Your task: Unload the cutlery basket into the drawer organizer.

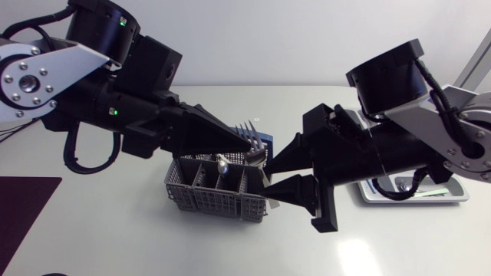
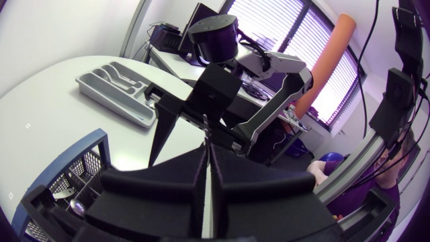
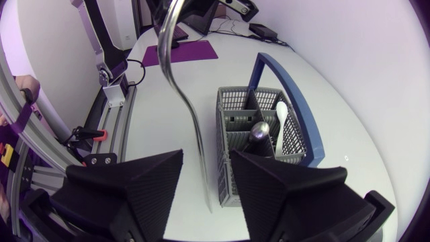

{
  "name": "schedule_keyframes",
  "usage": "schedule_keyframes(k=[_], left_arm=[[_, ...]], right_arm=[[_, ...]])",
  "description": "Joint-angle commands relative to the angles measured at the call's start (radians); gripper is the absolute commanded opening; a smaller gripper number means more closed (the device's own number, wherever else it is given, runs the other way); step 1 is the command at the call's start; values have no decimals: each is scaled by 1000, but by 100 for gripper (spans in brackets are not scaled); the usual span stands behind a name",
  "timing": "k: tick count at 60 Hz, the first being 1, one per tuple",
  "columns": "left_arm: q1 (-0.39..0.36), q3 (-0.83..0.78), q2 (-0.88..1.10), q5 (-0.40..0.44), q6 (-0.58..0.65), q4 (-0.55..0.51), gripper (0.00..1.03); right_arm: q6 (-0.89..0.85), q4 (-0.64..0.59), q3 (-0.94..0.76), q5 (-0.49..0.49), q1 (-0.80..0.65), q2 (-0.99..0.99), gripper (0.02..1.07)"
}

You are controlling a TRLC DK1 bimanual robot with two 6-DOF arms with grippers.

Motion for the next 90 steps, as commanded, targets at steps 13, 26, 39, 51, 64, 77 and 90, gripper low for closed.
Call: schedule_keyframes(k=[13, 26, 39, 51, 64, 77, 90], left_arm=[[-29, 44, -8, -13, 32, -19, 4], [-26, 61, -16, -37, 30, -31, 32], [-31, 141, -25, -148, 27, -33, 85], [-34, 168, -6, -359, 29, 9, 88], [-86, 81, -28, -672, 125, 12, 88], [-100, -39, -86, -852, 165, 50, 88], [-74, -114, -115, -883, 179, 59, 87]], right_arm=[[-64, -33, -25, -48, 0, 4, 11], [-70, -67, -45, -45, 8, -16, 8], [-70, -101, -105, -20, -49, -78, 8], [-70, -141, -128, 26, -205, -151, 8], [-72, -124, -78, 64, -520, -111, 8], [-24, -13, 17, 163, -750, 58, 8], [57, 125, 100, 316, -839, 238, 8]])
